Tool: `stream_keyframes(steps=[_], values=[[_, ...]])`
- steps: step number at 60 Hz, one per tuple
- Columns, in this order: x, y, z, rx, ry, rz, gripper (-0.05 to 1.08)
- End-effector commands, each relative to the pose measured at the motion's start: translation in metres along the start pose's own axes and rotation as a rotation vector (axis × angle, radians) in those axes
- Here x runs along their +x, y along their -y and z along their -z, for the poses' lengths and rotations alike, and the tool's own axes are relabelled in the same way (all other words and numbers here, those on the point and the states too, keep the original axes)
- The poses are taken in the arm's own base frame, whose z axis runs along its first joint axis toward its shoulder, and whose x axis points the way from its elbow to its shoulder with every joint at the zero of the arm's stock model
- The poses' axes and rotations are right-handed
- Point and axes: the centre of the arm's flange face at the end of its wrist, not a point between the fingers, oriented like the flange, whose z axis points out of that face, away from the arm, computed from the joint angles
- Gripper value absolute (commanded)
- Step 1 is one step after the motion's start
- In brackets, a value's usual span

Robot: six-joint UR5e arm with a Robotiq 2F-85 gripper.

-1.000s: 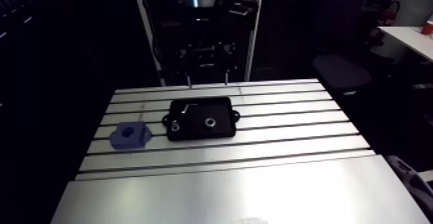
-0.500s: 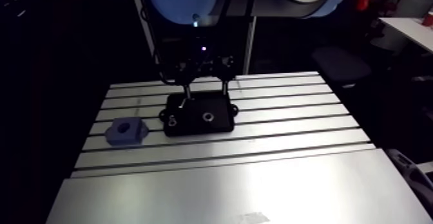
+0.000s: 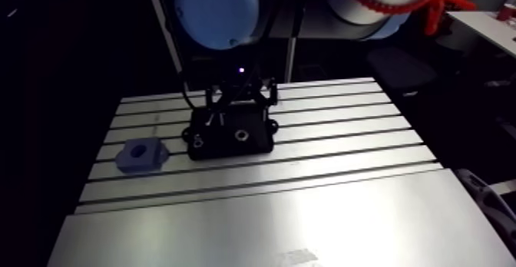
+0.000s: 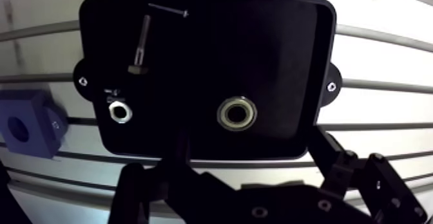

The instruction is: Pick up the bearing and press it into the housing until flush.

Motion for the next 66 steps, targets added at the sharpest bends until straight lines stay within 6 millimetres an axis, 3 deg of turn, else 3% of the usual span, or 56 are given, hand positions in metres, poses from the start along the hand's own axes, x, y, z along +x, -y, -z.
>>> stream_keyframes(steps=[1, 17, 66], values=[[0.001, -0.001, -0.008, -0.002, -0.005, -0.001, 0.01], [0.002, 0.001, -0.012, -0.003, 0.0, 0.001, 0.02], [0.007, 0.006, -0.03, -0.011, -0.008, 0.01, 0.24]])
